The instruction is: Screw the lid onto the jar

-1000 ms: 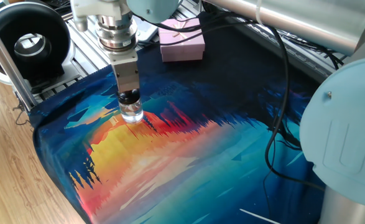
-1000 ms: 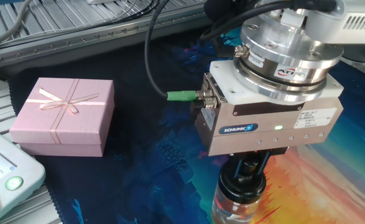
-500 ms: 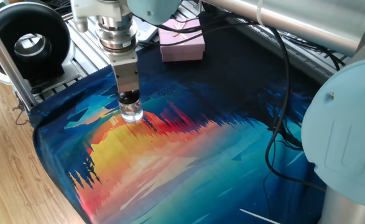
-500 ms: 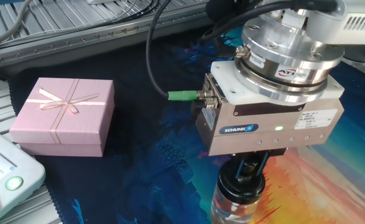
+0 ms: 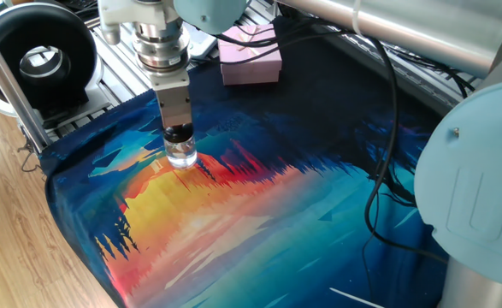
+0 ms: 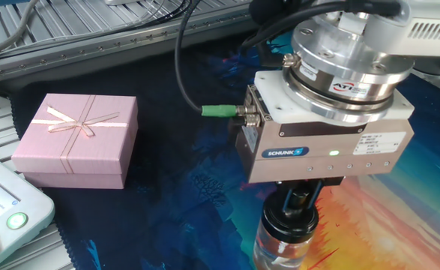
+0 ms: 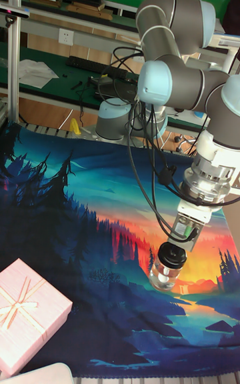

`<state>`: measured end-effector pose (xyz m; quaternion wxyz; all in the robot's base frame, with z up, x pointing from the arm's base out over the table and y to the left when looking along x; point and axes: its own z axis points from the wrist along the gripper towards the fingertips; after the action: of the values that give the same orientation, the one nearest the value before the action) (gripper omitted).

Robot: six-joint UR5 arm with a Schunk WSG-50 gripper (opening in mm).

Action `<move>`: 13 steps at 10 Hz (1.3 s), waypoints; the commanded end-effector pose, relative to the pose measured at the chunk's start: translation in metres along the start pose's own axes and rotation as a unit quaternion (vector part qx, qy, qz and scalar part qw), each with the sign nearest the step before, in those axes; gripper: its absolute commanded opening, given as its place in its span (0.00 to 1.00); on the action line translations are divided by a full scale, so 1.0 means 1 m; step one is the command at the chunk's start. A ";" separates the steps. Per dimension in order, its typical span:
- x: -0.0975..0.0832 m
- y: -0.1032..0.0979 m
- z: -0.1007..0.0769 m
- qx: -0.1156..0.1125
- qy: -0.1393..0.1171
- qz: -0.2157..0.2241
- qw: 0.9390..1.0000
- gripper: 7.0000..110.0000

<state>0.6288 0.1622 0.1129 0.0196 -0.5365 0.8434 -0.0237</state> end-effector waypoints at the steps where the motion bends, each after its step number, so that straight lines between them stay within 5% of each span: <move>1: -0.003 0.001 -0.004 -0.009 0.005 0.019 1.000 0.15; 10: -0.001 -0.004 0.002 -0.019 0.010 0.055 0.998 0.15; 11: 0.000 -0.003 0.002 -0.020 0.013 0.063 0.998 0.00; 13: 0.001 -0.002 -0.001 -0.019 0.023 0.084 0.996 0.00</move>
<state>0.6314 0.1598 0.1114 -0.0034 -0.4846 0.8745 -0.0188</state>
